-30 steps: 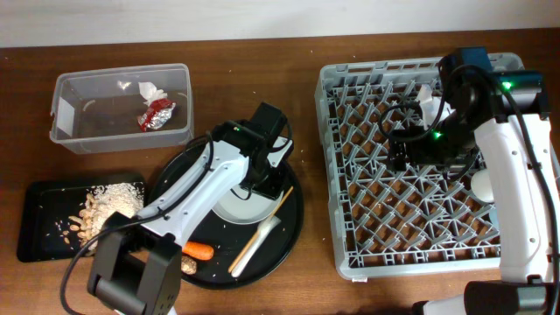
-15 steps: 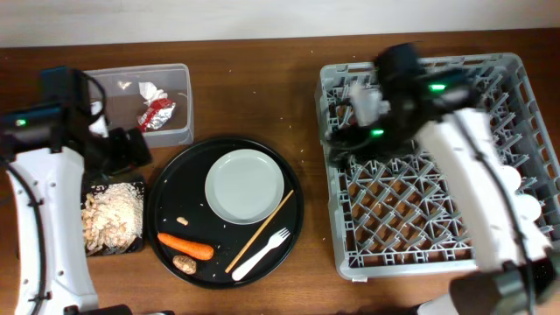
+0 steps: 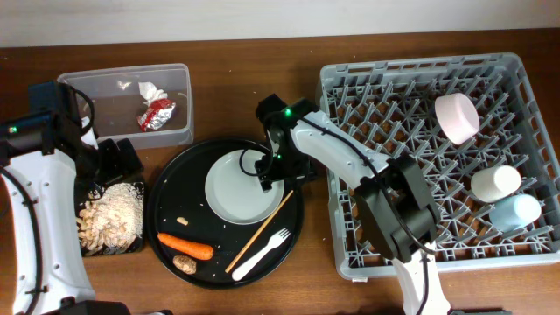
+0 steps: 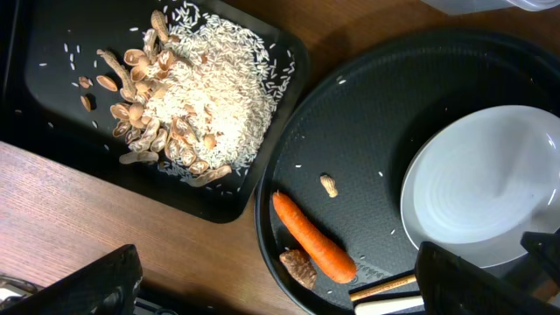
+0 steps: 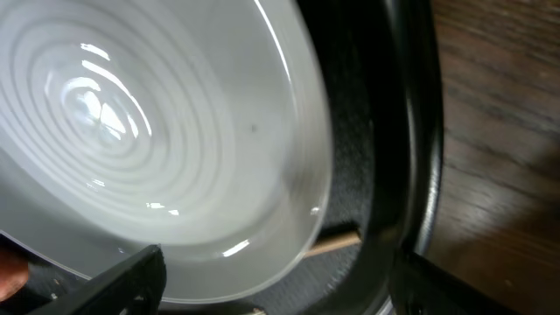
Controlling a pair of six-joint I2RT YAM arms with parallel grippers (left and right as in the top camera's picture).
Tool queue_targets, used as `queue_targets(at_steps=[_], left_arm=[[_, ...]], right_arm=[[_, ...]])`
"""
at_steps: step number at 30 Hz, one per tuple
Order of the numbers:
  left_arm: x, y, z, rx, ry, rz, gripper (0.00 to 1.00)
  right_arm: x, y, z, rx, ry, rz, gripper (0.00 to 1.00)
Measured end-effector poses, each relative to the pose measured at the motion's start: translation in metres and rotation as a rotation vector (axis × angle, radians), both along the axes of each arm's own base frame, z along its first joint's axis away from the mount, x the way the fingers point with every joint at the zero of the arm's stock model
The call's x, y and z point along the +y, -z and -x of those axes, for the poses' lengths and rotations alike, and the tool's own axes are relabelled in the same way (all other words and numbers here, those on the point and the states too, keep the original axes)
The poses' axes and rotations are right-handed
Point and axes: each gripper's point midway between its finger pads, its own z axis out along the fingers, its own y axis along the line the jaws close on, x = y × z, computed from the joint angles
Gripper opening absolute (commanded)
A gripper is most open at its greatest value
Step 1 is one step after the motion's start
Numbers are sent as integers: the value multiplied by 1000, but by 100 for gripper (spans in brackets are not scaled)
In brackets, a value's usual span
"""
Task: Sort waste into correct bins and load items into the dishwasher rack
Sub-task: 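Grasp the white plate with the right gripper and lift it, then lower the white plate into the rack with the right gripper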
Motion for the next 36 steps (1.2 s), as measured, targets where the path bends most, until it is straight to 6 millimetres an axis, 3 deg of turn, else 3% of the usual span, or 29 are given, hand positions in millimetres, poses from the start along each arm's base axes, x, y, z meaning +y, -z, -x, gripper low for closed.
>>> queue_targets(at_steps=[8,9,15,21,24,27,30,31,32,34,36], left_arm=[[0,0,-1,-3,0,-1,99],[0,0,-1,-3,0,-1,99],[0,0,-1,-3,0,-1,99],[0,0,-1,-3,0,-1,99],[0,0,-1,-3,0,-1,99],[0,0,-1,-3,0,-1,99],[0,0,-1,-3,0,-1,99],[0,0,-1,-3,0,-1,99],[0,0,-1,-3,0,-1,99],[0,0,-1,-3,0,-1,99],[0,0,-1,-3,0,-1,99]], right_arm=[[13,10,0,-47,-22,30,71],[13,11,-1,-57,-22,37,62],[11,12,-2,-63,7,59,42],[8,23,1,-37,22,87,4],[12,21,0,-34,39,68,4],[3,11,-3,-25,46,100,4],[-28,-37,-22,-113,79,177,4],[-46,-68,-34,-188,109,199,4],[-79,-120,-52,-332,167,241,4],[-128,-184,-66,-527,261,310,4],[-190,-245,-69,-715,381,443,4]])
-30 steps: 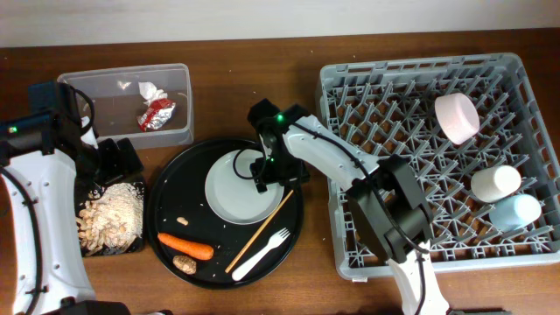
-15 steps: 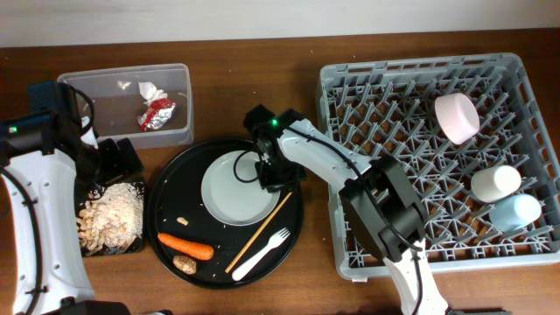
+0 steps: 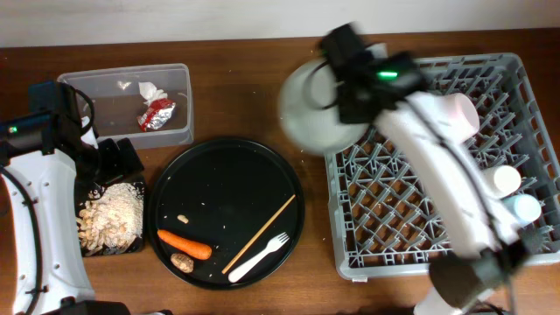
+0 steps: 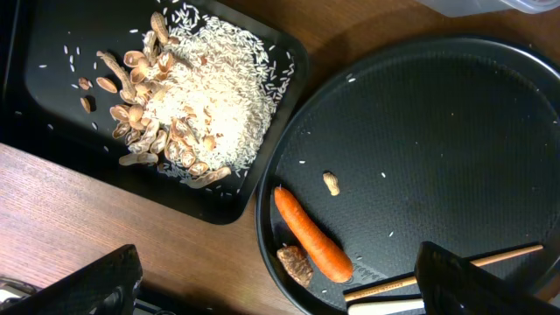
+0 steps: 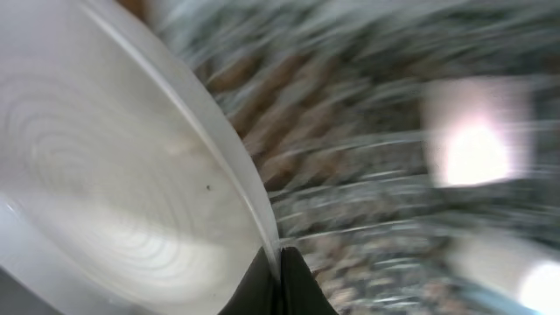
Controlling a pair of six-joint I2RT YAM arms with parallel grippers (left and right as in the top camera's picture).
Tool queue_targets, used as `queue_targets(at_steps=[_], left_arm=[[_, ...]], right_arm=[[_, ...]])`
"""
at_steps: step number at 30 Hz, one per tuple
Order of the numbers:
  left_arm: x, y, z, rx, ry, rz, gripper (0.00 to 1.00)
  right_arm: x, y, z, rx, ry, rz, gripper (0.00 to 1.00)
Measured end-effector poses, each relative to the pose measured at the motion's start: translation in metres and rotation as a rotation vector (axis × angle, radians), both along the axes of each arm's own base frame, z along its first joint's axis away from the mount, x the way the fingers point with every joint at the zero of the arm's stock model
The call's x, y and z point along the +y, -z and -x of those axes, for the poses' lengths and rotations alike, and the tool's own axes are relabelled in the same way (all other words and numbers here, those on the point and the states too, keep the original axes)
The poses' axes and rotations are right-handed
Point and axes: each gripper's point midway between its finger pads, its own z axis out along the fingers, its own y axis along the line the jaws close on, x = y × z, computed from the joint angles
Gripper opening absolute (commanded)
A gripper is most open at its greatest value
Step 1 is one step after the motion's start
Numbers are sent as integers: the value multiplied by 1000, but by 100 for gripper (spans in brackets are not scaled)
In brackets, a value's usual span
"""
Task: Sort waste into correct bins and load items into the dishwasher rack
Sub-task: 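Lower the white plate into the rack with the right gripper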
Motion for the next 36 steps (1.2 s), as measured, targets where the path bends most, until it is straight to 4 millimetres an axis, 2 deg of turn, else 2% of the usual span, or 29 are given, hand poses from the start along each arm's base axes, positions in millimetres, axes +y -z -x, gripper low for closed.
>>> queue_targets(at_steps=[1,2,4,5,7,10,12,16,18,21,23,24,25,27,28,30,32,35,36], left_arm=[[0,0,0,0,0,0,99],[0,0,0,0,0,0,99],[0,0,0,0,0,0,99],[0,0,0,0,0,0,99],[0,0,0,0,0,0,99],[0,0,0,-1,0,1,99],[-1,0,0,-1,1,3,99],[-1,0,0,-2,1,3,99],[-1,0,-1,-2,1,3,99],[-1,0,-1,-2,1,3,99],[-1,0,0,-2,1,3,99],[-1,0,-1,-2,1,3,99],[-1,0,-1,-2,1,3,99],[-1,0,0,-2,1,3,99],[-1,0,0,-2,1,3,99],[-1,0,0,-2,1,3,99],[-1,0,0,-2,1,3,99],[-1,0,0,-2,1,3,99],[-1,0,-1,-3,1,6,99]], right_arm=[[-42,-34,4,-104,100,90,4],[-68,-50,6,-151,171,164,4],[-99,-58,7,-177,262,267,4],[-118,-55,6,-171,325,334,4],[-139,-44,6,-159,401,418,4],[-154,-19,4,-148,455,501,4],[-160,7,4,-126,469,543,4],[-157,61,12,-38,434,534,4],[-148,80,15,-5,405,509,4],[-132,84,10,-19,369,479,4],[-120,87,9,-17,339,454,9],[-111,90,8,-14,315,437,15],[-103,93,8,-8,297,415,24],[-78,104,11,24,235,349,86],[-65,108,12,35,203,319,95],[-43,116,16,63,150,267,99],[-33,120,22,92,122,225,99],[-28,99,33,71,108,137,98],[-28,70,41,14,104,79,98]])
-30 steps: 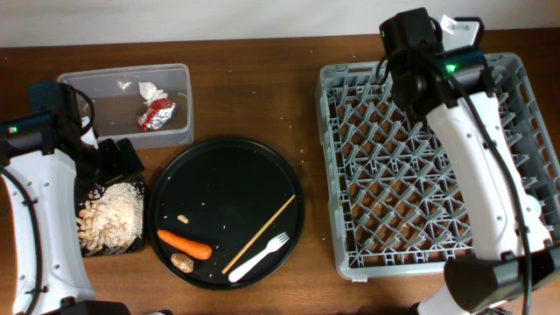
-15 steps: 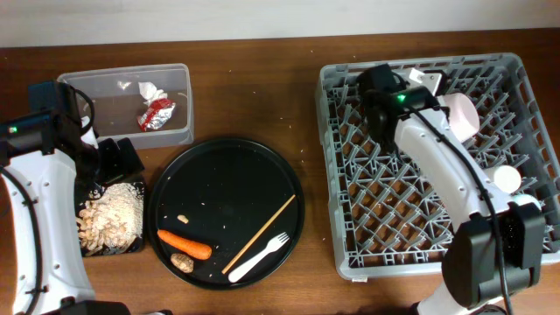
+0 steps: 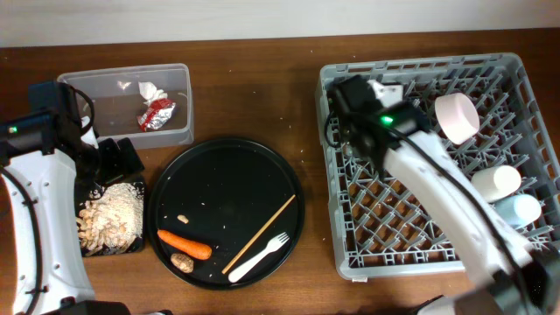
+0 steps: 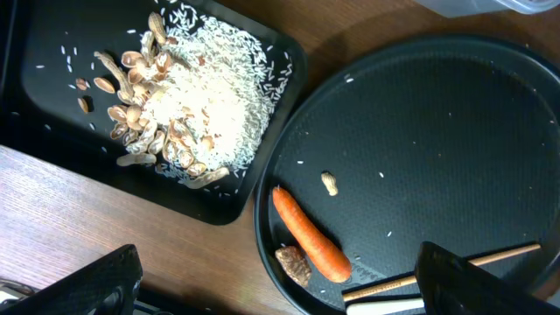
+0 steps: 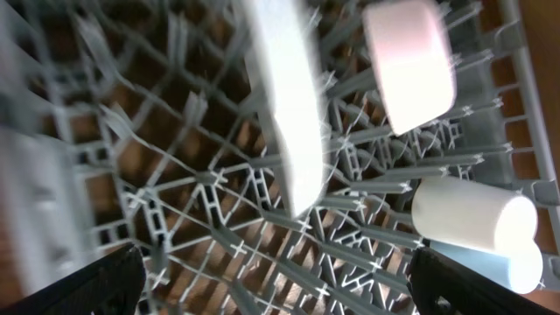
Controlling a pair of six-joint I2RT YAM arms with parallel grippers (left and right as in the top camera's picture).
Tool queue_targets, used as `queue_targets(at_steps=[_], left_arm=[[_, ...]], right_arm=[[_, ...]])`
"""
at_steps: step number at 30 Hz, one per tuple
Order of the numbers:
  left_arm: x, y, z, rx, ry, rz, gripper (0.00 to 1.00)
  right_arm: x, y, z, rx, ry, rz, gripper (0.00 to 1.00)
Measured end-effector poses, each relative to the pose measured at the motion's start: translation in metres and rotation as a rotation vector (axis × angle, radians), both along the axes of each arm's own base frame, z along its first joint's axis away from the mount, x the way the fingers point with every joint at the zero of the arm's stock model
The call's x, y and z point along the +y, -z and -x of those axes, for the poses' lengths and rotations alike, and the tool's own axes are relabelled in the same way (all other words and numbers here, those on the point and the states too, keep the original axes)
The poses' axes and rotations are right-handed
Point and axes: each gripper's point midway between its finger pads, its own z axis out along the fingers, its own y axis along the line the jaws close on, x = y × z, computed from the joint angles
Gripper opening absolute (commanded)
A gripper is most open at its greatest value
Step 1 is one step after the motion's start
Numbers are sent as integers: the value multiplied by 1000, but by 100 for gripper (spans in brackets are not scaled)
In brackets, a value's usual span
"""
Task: Sort waste into correct bins and load items into the dishwasher rack
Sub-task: 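Lower the white plate into the rack with the right gripper, then reach the right gripper to the white fork and grasp it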
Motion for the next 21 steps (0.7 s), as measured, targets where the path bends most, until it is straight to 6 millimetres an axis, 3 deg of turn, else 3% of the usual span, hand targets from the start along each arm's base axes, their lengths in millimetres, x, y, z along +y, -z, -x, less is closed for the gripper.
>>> queue_targets(at_steps=[4,7,10,12,16,18,20,21], left_arm=[[-11,0,-3,-8,25,32,99],[-47,8,-6,12,140,48,99],[-98,38,5,90,318,52,99],[-110,53,16,138,366,46,99],[-97,61,22,170,331,25,99],[-63,61,22,172,202,12,99],[-49,61,23,171,142,16,99],[-31,61,26,169,71,20,99]], right_arm=[[-6,-50,36,-68,-18,-269,98],[18,-45,62,64,-139,-472,98],[47,-41,77,154,-227,-598,98],[80,-39,89,215,-321,-662,98],[147,-16,111,365,-452,-693,98],[187,20,124,493,-330,-698,99],[223,40,135,524,-224,-720,98],[241,50,142,541,-188,-727,96]])
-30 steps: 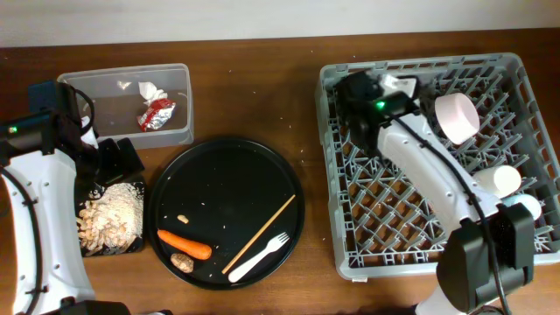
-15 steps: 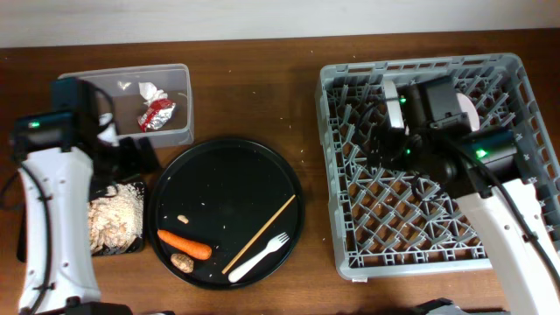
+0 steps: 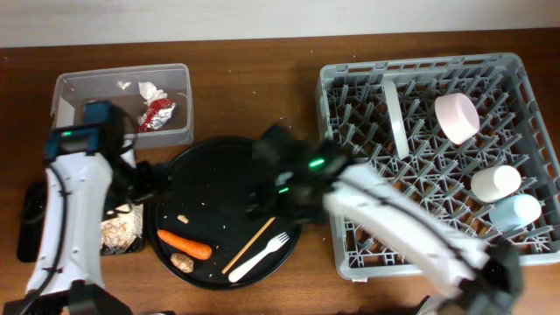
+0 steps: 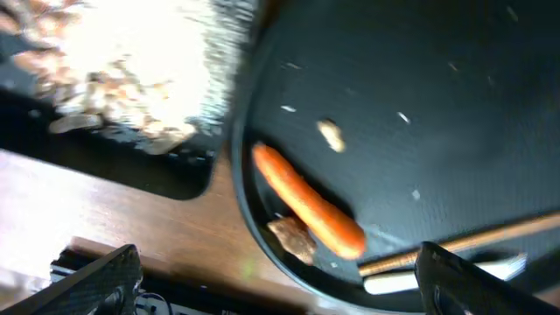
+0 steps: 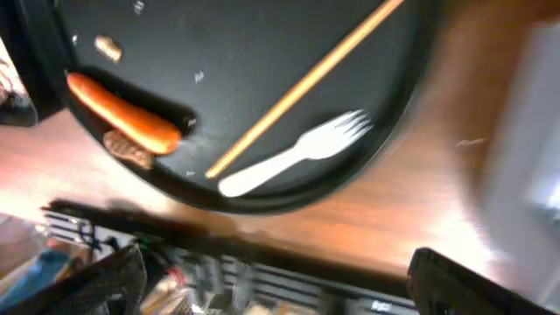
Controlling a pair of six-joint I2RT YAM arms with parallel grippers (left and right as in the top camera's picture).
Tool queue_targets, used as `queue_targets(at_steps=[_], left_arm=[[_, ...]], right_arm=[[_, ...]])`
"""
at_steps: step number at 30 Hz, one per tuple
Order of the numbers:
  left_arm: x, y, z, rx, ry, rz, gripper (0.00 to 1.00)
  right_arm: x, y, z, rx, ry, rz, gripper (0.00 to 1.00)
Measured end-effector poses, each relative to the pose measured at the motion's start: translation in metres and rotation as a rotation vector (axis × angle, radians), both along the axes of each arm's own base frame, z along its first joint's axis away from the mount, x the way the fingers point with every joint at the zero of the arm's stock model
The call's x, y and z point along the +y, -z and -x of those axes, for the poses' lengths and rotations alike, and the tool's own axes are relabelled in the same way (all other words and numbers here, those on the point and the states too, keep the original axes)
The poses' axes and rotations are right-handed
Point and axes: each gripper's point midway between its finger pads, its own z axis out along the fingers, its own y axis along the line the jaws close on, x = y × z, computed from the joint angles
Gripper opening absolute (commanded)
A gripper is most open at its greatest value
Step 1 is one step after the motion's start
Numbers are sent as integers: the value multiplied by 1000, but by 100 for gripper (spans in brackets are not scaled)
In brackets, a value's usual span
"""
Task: Sort waste into correct bins and load items into the dishwasher rack
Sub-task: 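Reach the right gripper to the white fork and grasp it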
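Note:
The round black tray (image 3: 223, 166) holds a carrot (image 3: 184, 247), a brown chunk (image 3: 182, 262), a peanut (image 3: 181, 219), a chopstick (image 3: 249, 234) and a white fork (image 3: 258, 255). My left gripper (image 3: 147, 179) hangs open over the tray's left edge, with the carrot (image 4: 306, 210) below it. Over the tray's right side my right gripper (image 3: 278, 188) is open above the chopstick (image 5: 306, 87) and fork (image 5: 293, 162). A white plate (image 3: 394, 118) stands on edge in the grey rack (image 3: 350, 254).
The rack also carries a pink bowl (image 3: 457, 118), a white cup (image 3: 494, 181) and a pale blue cup (image 3: 516, 210). A clear bin (image 3: 175, 136) at the back left holds a red wrapper (image 3: 157, 114) and tissue. A black tray of rice and shells (image 3: 118, 229) lies left.
My right gripper has gone from over the rack beside the plate to over the round tray's right side. My left gripper has shifted right from the rice tray to the round tray's left edge.
At first the white plate lay on the round tray with my right gripper at its rim. Then the gripper held it in the air by the rack's corner. Then the plate stood in the rack, released. Now both open grippers are over the round tray.

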Motion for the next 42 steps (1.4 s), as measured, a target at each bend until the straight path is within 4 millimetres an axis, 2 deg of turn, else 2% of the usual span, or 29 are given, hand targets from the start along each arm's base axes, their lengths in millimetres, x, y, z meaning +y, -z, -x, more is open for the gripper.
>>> queue_targets(at_steps=[2,3,5,6,12,16,21,25,29,39,42], left_arm=[[11,0,2,-1,-42,-3,99],[12,0,1,-4,-45,-3,99],[12,0,0,-11,-43,-1,99],[12,0,0,-11,-43,-1,99],[11,0,0,-11,-43,-1,99],[11,0,0,-11,-43,0,99],[11,0,0,-12,-44,2,99],[11,0,0,-12,-44,2,99],[11,0,0,-12,-43,2,99],[11,0,-1,-12,-44,2,99],[11,0,0,-11,-44,2,99]], right_arm=[[29,26,22,72,41,37,92],[37,34,30,95,63,52,92],[44,41,38,115,111,72,93],[45,42,39,113,156,88,99],[34,54,29,88,387,159,98],[28,81,25,71,474,177,100],[19,108,29,75,498,192,96],[16,122,29,63,505,189,83],[12,127,27,44,510,197,73],[8,136,24,17,516,206,71],[7,145,24,18,516,223,68]])
